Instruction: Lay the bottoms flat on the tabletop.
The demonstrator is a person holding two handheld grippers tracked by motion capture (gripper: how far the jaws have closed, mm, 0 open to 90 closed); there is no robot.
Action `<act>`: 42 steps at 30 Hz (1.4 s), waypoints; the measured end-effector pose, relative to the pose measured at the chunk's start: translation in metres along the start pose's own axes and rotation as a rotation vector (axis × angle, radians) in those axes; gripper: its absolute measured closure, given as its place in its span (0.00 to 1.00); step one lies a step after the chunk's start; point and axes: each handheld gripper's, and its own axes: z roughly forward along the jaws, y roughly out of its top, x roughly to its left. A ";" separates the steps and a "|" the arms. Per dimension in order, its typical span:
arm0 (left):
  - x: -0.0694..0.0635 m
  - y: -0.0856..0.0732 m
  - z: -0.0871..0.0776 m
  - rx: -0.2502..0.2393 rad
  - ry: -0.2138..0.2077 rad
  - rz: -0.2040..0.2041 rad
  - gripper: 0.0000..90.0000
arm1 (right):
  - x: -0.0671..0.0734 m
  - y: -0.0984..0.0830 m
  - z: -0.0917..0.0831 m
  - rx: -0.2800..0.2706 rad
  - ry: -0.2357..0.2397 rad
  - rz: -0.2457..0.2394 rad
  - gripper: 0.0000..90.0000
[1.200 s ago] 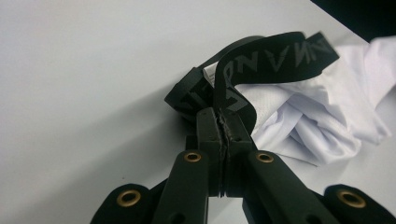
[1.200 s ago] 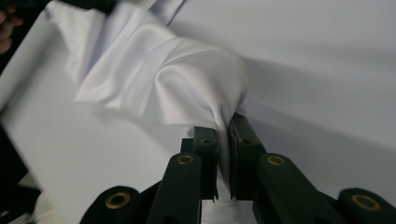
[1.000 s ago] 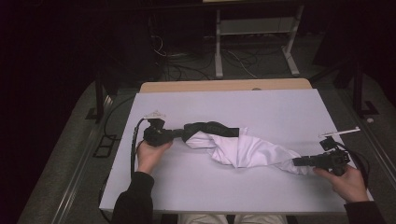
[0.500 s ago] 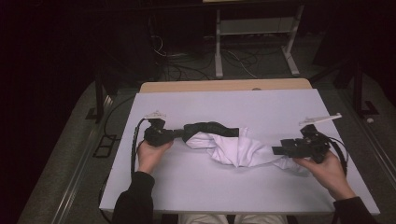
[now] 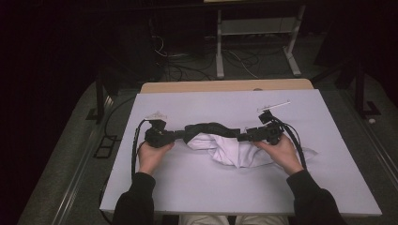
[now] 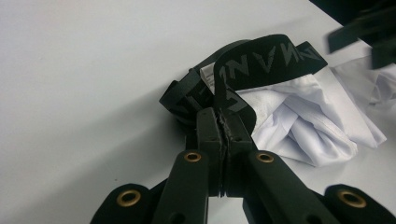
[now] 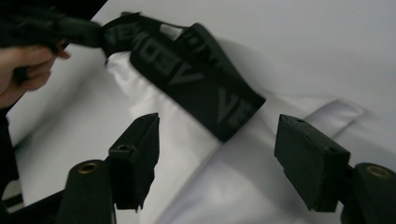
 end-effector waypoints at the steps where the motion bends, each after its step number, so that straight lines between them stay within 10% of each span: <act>1: 0.000 0.000 0.000 -0.001 0.001 0.000 0.98 | -0.002 0.002 0.004 0.001 0.001 0.016 0.35; 4: 0.000 0.000 0.000 -0.004 -0.003 -0.003 0.98 | -0.010 0.008 0.020 0.022 0.009 0.065 0.42; 10: 0.000 0.000 0.000 0.000 -0.001 0.006 0.98 | -0.008 0.012 0.030 0.033 -0.005 0.045 0.93; 21: -0.012 0.023 0.009 -0.013 -0.008 0.038 0.98 | -0.013 0.040 -0.010 0.017 -0.122 -0.023 0.96; 32: -0.038 0.100 0.045 0.059 0.035 0.156 0.98 | -0.045 0.052 -0.056 -0.051 -0.203 0.025 0.96; 42: -0.075 0.101 0.128 0.063 -0.140 0.086 0.98 | -0.096 0.001 -0.092 -0.077 -0.308 0.202 0.96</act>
